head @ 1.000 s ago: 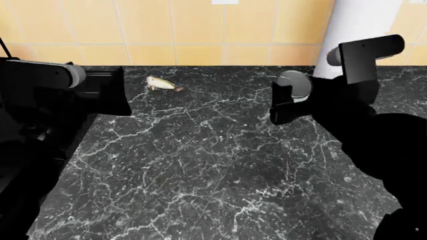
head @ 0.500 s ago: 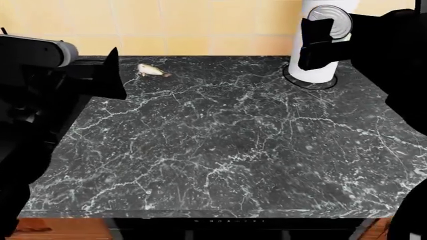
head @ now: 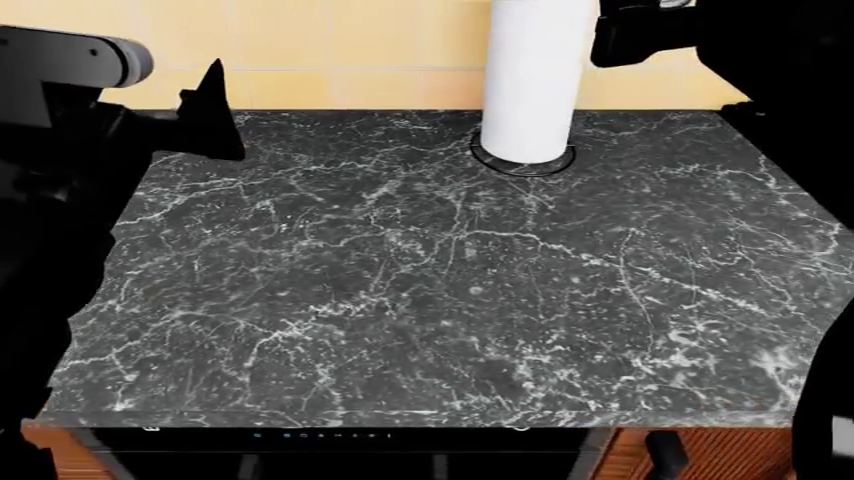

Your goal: Pick the cans from the counter and place them in their designated side in the cabinet.

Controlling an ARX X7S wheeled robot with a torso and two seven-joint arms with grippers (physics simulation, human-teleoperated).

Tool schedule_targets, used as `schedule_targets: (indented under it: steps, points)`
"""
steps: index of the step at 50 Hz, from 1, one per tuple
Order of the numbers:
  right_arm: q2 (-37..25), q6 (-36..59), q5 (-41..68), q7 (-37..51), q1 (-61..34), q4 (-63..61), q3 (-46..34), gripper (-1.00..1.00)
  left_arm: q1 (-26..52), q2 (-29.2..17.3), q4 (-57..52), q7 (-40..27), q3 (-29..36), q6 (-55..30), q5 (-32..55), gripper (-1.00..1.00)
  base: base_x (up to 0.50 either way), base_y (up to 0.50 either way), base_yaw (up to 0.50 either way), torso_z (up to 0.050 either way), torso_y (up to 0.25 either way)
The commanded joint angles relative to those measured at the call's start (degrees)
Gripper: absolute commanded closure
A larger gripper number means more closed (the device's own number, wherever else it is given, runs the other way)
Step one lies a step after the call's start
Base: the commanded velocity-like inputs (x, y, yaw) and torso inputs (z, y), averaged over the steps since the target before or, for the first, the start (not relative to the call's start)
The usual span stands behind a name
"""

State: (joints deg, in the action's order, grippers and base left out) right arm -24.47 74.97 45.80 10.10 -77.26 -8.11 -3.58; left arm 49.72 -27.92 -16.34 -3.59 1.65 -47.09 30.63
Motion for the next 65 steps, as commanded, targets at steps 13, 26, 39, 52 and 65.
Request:
schedule_targets:
  steps: [13, 26, 39, 52, 65]
  points:
    - [-0.11, -3.99, -3.74, -2.11, -5.12, 5.78, -4.70, 1.00, 1.99, -0.28, 3.90, -0.34, -0.06, 1.71, -1.40, -1.00, 0.00, -0.50, 0.00, 0.000, 0.000]
    - [0.33, -5.46, -4.48, -2.55, -7.11, 7.91, -5.66, 1.00, 2.44, -0.33, 4.87, -0.50, -0.01, 2.30, -1.72, -1.00, 0.00, -0.50, 0.00, 0.001, 0.000]
    - [3.83, -14.17, -10.15, -3.21, -13.63, 19.76, -8.22, 1.00, 2.73, -0.55, 6.05, -0.63, -0.33, 3.27, -2.13, -1.00, 0.00, -0.27, 0.00, 0.000, 0.000]
    - [17.50, -54.18, -25.57, -11.74, -41.19, 82.70, -14.72, 1.00, 2.83, -0.79, 7.11, -0.79, -0.70, 4.29, -2.52, -1.00, 0.00, 0.00, 0.00, 0.000, 0.000]
    - [18.87, -49.86, -39.35, -6.83, -50.63, 83.10, -2.38, 1.00, 3.04, -1.33, 7.33, -1.01, -1.44, 4.46, -2.38, -1.00, 0.00, 0.00, 0.00, 0.000, 0.000]
